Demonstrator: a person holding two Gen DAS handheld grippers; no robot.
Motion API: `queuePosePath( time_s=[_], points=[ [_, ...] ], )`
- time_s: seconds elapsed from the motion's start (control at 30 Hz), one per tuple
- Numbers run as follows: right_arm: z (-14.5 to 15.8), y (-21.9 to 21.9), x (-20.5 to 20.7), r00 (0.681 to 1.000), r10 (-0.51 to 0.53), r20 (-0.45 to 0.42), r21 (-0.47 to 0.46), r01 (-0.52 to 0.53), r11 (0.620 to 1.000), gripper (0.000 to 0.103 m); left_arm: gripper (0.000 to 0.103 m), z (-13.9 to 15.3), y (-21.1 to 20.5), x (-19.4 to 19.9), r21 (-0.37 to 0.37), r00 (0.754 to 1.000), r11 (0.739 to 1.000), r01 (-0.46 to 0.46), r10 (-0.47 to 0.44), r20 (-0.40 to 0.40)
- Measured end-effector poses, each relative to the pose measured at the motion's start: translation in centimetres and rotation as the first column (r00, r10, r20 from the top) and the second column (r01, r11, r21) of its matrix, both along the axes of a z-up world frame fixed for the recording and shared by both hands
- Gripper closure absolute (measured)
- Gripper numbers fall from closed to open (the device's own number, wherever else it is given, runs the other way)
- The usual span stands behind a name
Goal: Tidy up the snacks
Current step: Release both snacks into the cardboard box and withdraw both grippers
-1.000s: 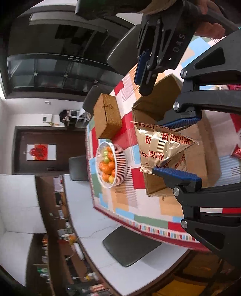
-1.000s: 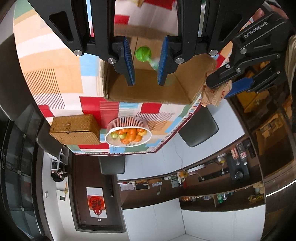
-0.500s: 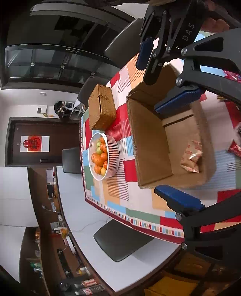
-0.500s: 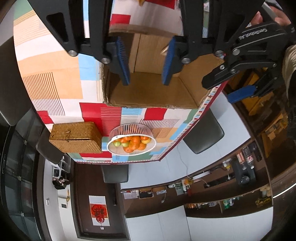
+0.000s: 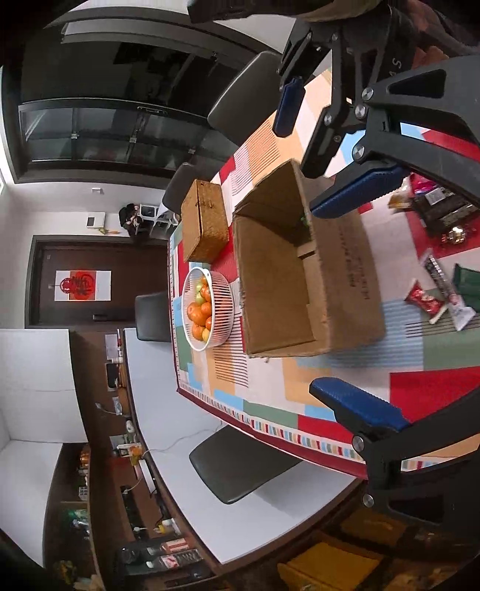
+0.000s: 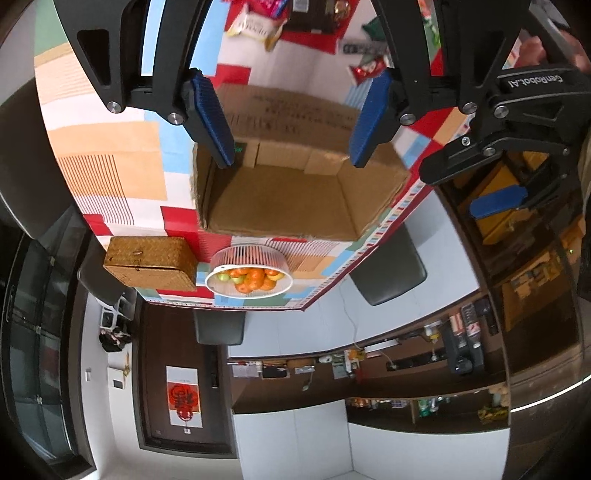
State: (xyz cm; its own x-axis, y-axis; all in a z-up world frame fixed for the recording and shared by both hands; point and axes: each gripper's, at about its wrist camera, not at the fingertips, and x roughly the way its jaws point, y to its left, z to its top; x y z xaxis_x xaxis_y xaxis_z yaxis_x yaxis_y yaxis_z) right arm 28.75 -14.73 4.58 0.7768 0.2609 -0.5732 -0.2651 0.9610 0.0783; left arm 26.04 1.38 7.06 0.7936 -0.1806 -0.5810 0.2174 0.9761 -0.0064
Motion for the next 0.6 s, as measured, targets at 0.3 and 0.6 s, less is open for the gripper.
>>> queuePosePath(
  time_s=[0.3, 0.6],
  points=[
    [-1.6, 0.9, -3.2, 0.998, 0.051, -0.049, -0.021, -0.052, 0.998, 0.035, 0.013, -1.2, 1.0, -4.2, -0.009, 1.0, 1.0, -0.006, 0.006, -0.01],
    [-4.6, 1.4, -5.4, 0.989, 0.064, -0.135, -0.058, -0.072, 0.996, 0.035, 0.013, -5.2, 1.6, -6.6, 0.023, 0.993, 1.0, -0.002, 0.005, -0.119]
  ],
)
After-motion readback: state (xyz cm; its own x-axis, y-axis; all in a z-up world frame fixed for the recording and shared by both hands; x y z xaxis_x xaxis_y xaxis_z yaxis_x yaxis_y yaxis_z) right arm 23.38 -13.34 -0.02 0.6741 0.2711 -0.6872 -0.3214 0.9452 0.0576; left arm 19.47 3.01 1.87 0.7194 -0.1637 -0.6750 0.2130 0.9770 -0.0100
